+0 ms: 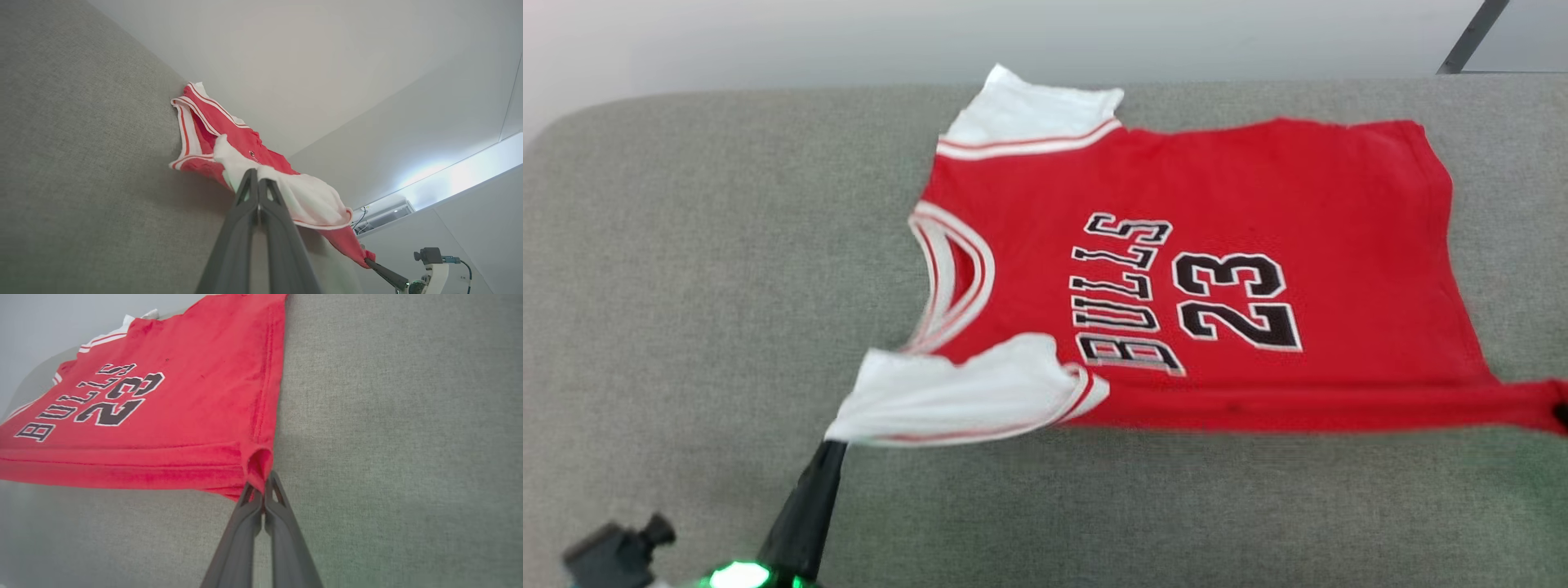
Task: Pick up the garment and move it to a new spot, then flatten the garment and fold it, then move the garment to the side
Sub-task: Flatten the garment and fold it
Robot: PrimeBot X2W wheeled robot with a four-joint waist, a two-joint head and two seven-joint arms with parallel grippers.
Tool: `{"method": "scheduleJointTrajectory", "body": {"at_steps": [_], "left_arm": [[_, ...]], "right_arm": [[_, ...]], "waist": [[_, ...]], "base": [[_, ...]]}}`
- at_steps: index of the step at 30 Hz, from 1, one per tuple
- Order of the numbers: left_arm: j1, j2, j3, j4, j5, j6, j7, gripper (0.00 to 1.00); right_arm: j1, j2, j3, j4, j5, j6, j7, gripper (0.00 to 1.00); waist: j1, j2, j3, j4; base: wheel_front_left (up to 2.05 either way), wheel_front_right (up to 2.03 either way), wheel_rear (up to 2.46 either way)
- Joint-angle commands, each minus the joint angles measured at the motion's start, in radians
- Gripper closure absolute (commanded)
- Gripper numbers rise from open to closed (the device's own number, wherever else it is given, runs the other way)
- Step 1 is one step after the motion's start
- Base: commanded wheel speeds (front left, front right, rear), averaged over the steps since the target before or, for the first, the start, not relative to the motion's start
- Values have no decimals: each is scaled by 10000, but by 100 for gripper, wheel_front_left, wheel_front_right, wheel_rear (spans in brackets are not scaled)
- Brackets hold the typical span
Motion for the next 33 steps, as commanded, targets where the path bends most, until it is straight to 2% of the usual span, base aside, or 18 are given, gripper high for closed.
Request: {"method": "scheduleJointTrajectory", "body": {"at_steps": [1,7,12,16,23,33], "left_arm": [[367,5,208,-213,70,20,-70,100],[944,-67,250,-667,368,18,-58,100],[456,-62,107,-480,453,18,96,100],[-162,-91,-18,-242,493,18,200,100],[-2165,-247,-348,828,361,18,476,100],[-4100,-264,-1150,2703,-112,18,463,100]], "right_arm": [[453,236,-474,-350,-108,-19,234,100],[1427,1108,-1713,-1814,-595,-18,1329,100],[1083,1700,-2045,-2300,-1080,-18,2156,100],[578,1915,-1989,-2338,-1397,-18,2461,100],[-1179,2092,-1525,-1466,-1946,-16,2908,100],[-2959,2069,-747,194,-2291,-16,2697,100]], "waist": [[-1,0,19,6],[-1,0,142,1],[-1,0,302,32],[-1,0,469,78],[-1,0,1018,166],[-1,0,1847,168]], "base": [[0,0,0],[0,0,0],[0,0,0],[0,0,0],[0,0,0],[0,0,0]]}}
